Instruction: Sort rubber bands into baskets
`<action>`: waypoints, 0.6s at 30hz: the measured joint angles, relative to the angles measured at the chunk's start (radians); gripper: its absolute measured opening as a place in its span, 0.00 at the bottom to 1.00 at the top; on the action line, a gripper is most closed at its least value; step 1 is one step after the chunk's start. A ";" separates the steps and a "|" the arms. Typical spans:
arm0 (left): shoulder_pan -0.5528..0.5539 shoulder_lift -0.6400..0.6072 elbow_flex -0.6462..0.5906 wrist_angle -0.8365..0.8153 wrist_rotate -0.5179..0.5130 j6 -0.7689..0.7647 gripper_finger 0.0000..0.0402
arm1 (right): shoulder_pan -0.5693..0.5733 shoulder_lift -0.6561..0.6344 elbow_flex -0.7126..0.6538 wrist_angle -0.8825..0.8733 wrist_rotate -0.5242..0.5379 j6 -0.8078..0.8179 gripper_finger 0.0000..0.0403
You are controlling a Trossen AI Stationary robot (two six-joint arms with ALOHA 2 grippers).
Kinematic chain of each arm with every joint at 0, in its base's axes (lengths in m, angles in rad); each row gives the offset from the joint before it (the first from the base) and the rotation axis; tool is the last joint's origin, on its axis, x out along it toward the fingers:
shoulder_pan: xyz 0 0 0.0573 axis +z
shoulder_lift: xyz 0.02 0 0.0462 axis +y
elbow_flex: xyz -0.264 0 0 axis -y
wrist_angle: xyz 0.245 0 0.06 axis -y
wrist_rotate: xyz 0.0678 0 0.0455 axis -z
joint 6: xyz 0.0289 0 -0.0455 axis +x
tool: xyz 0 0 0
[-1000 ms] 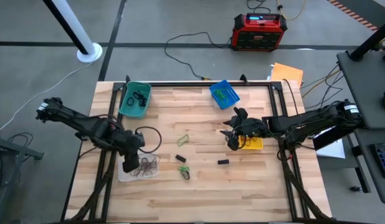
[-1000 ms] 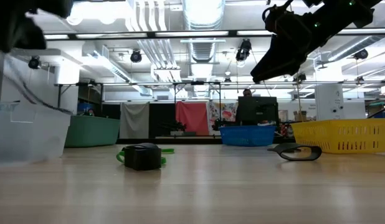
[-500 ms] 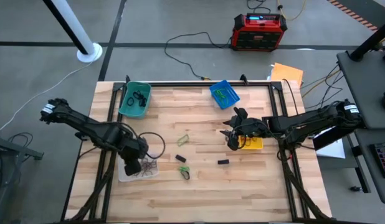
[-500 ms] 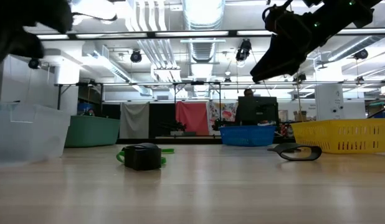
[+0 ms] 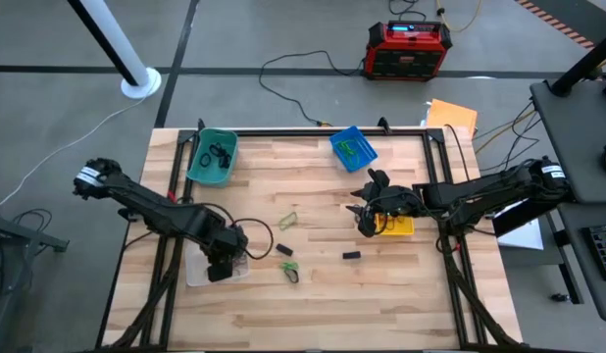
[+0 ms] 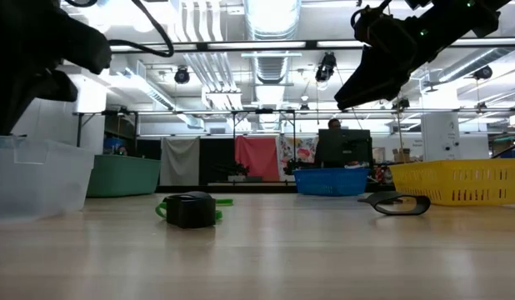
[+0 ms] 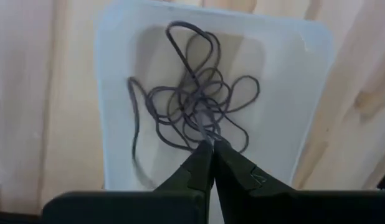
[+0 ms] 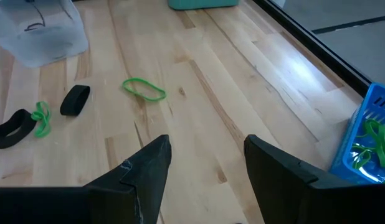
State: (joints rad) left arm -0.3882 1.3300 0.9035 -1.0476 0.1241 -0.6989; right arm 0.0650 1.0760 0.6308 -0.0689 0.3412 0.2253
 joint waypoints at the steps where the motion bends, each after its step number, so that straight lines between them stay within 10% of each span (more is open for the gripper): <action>1: 0.001 0.000 0.000 0.000 -0.008 -0.005 0.00 | 0.000 0.000 0.000 0.000 0.000 0.000 0.49; 18: 0.003 -0.033 0.022 0.091 -0.212 0.063 0.31 | 0.000 0.000 -0.001 0.014 0.000 0.000 0.49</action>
State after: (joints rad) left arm -0.3855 1.2972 0.9252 -0.9564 -0.0876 -0.6357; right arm 0.0650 1.0763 0.6296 -0.0551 0.3412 0.2256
